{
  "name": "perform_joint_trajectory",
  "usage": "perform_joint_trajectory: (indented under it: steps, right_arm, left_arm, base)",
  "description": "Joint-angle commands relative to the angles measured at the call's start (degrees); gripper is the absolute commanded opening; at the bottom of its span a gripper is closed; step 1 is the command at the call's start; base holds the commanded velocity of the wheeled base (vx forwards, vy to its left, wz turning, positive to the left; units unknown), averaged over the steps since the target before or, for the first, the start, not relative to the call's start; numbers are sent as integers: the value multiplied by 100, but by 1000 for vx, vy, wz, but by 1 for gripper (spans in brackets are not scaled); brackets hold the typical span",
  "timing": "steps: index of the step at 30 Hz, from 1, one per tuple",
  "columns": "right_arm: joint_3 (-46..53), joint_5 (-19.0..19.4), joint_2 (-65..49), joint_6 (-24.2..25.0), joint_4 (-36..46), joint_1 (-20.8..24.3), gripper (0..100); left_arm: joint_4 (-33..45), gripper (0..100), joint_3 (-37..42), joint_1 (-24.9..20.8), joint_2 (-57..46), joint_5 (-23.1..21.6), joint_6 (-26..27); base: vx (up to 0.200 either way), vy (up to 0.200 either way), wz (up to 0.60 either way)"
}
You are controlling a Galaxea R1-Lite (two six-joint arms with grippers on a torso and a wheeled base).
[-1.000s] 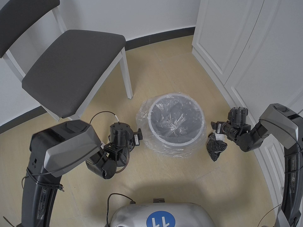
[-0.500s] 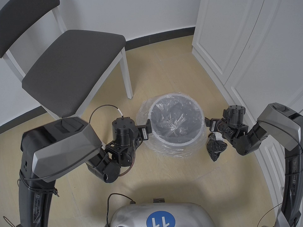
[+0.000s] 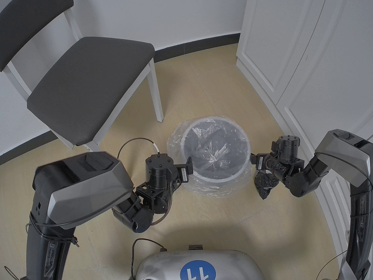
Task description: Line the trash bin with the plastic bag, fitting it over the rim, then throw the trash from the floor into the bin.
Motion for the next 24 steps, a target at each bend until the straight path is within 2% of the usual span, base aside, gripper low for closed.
perform_joint_trajectory:
  steps: [1,13,20,24]
  right_arm:
    - [78,5,-17,-91,0,-28,100]
    - [517,145,-61,-495,-26,42,100]
    - [719,154,9,-486,-70,403,100]
    - [728,145,361,-451,-563,675,100]
  left_arm:
    - [31,100,12,11,72,-3,5]
    - [-13,100,206,11,-16,-29,146]
    - [-92,100,470,2,-517,-144,137]
    - [-101,100,540,-24,-570,-161,146]
  base:
    - [0,0,0]
    - [0,0,0]
    - [0,0,0]
    - [0,0,0]
